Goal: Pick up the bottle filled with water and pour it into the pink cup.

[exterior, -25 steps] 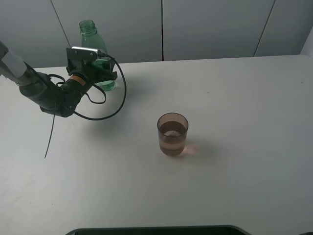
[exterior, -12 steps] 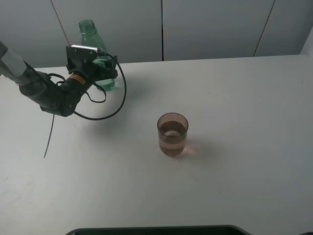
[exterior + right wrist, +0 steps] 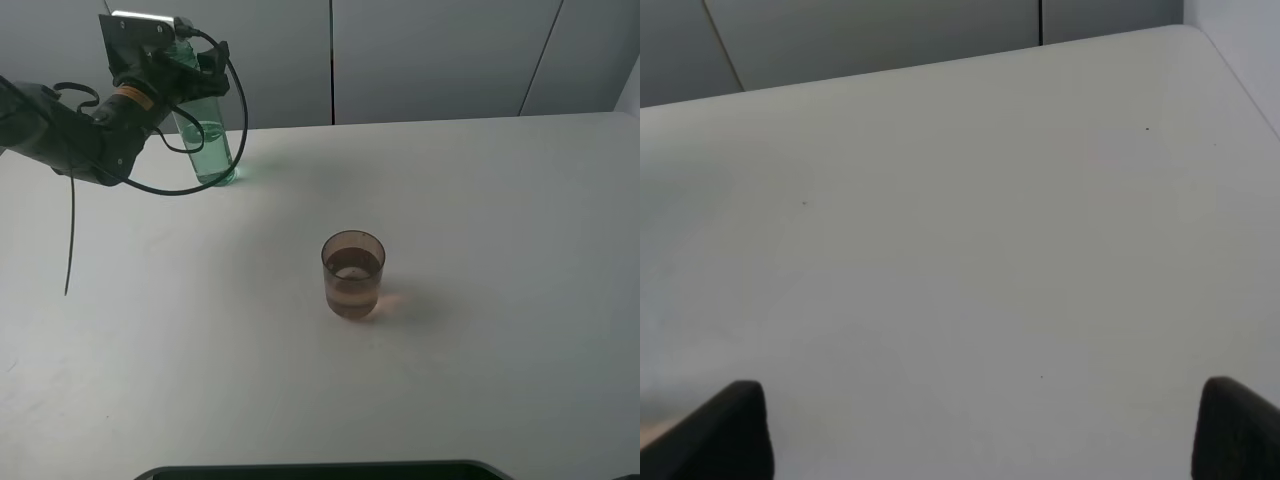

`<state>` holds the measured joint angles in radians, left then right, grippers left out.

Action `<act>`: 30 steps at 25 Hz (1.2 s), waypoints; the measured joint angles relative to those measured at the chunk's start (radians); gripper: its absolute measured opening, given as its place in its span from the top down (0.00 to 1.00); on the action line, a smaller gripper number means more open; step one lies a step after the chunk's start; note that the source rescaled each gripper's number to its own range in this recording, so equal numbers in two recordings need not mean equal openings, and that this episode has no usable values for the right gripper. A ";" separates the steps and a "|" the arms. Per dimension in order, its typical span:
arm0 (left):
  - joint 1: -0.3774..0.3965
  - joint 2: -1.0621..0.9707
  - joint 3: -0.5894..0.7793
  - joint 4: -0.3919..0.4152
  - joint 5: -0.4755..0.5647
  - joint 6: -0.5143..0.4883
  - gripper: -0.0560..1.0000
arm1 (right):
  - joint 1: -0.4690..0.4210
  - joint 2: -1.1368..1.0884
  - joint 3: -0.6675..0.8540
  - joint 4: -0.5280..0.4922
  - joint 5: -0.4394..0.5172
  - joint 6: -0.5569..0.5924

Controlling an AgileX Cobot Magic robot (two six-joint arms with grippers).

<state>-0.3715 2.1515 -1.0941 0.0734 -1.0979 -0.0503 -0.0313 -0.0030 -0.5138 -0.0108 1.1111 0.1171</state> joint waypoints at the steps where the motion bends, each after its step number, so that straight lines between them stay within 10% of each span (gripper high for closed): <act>1: 0.000 -0.026 0.000 0.000 0.016 0.000 0.05 | 0.000 0.000 0.000 0.000 0.000 0.000; 10: 0.004 -0.288 -0.016 -0.023 0.396 -0.049 0.04 | 0.000 0.000 0.000 0.000 0.000 0.000; 27: 0.276 -0.464 -0.432 -0.136 2.151 0.021 0.03 | 0.000 0.000 0.000 0.000 0.000 0.000; 30: 0.277 -0.466 -0.438 -0.121 2.289 0.027 0.03 | 0.000 0.000 0.000 0.000 0.000 0.000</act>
<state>-0.0942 1.6855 -1.5323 -0.0476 1.1911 -0.0234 -0.0313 -0.0030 -0.5138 -0.0108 1.1111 0.1171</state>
